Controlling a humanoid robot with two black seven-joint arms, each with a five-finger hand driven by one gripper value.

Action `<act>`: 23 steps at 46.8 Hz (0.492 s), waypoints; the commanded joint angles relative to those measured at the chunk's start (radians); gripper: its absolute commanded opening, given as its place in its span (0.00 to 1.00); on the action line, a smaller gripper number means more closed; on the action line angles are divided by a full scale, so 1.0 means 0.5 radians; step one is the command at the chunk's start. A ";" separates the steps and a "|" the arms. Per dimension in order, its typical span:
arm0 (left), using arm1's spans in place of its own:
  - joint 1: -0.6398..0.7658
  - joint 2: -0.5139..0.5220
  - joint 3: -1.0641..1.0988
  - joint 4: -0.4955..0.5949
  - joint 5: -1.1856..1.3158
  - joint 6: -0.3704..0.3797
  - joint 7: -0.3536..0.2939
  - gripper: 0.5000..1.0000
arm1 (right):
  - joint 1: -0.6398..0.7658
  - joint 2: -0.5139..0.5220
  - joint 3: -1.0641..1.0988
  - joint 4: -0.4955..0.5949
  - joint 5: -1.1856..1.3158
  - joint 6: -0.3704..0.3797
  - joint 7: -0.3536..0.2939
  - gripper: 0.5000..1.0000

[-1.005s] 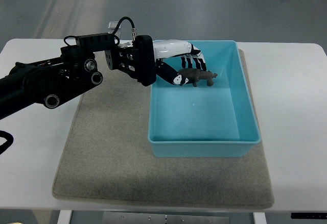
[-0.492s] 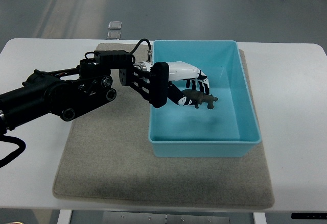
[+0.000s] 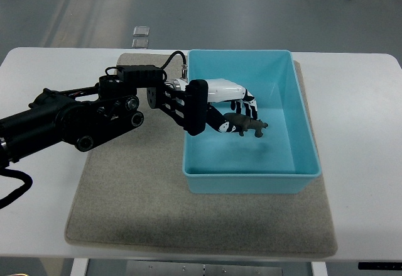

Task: Place brown hippo in blue box with left hand
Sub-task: 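Lower the hippo into the box and open the left hand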

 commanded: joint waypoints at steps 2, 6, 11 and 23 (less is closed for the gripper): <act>0.011 0.000 0.000 -0.006 -0.001 0.000 0.000 0.52 | 0.000 0.000 0.000 0.000 0.000 0.000 0.000 0.87; 0.014 0.000 0.000 -0.009 -0.001 0.000 0.000 0.54 | 0.000 0.000 0.000 0.000 0.000 0.000 0.000 0.87; 0.014 0.000 0.000 -0.015 -0.001 0.000 0.000 0.62 | 0.000 0.000 0.000 0.000 0.000 0.000 0.000 0.87; 0.017 0.009 -0.037 -0.033 -0.037 0.040 0.000 0.72 | 0.000 0.000 0.000 0.000 0.000 0.000 0.000 0.87</act>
